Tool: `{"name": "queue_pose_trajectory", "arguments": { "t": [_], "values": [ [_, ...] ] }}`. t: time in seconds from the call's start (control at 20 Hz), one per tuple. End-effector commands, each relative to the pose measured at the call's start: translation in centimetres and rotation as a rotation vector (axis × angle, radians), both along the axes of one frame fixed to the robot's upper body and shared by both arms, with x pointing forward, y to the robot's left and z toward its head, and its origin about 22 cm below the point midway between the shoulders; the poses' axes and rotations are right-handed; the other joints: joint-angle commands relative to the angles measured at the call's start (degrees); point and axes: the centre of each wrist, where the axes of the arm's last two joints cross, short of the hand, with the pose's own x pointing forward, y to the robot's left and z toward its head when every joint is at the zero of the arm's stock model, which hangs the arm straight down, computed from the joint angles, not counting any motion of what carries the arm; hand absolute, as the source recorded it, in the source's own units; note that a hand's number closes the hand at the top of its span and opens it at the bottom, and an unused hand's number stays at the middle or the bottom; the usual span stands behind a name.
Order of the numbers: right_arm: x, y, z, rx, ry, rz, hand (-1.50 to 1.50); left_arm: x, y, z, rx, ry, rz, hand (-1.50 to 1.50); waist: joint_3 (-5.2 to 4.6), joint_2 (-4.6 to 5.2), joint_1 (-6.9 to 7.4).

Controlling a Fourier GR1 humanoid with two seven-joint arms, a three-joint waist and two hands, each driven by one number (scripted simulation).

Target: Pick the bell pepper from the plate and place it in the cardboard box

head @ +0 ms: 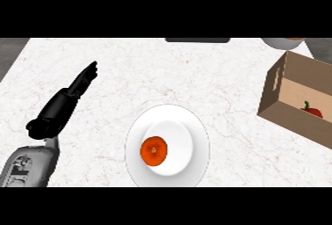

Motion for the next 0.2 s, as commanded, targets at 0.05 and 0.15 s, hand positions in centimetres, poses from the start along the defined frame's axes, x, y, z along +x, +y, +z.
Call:
{"name": "queue_pose_trajectory", "arguments": {
  "t": [0.05, 0.15],
  "values": [
    [-2.1, -3.3, 1.5, 0.251, -0.016, -0.039, -1.50, -0.8, -0.3, -1.5, -0.004, -0.002, -0.016, 0.00, 0.03, 0.57, 0.79],
    [-2.4, -3.3, -0.3, 0.263, -0.035, -0.089, -1.50, 1.1, -0.4, 0.4, -0.005, -0.016, -0.021, 0.00, 0.16, 0.97, 0.78]
  ]
}}
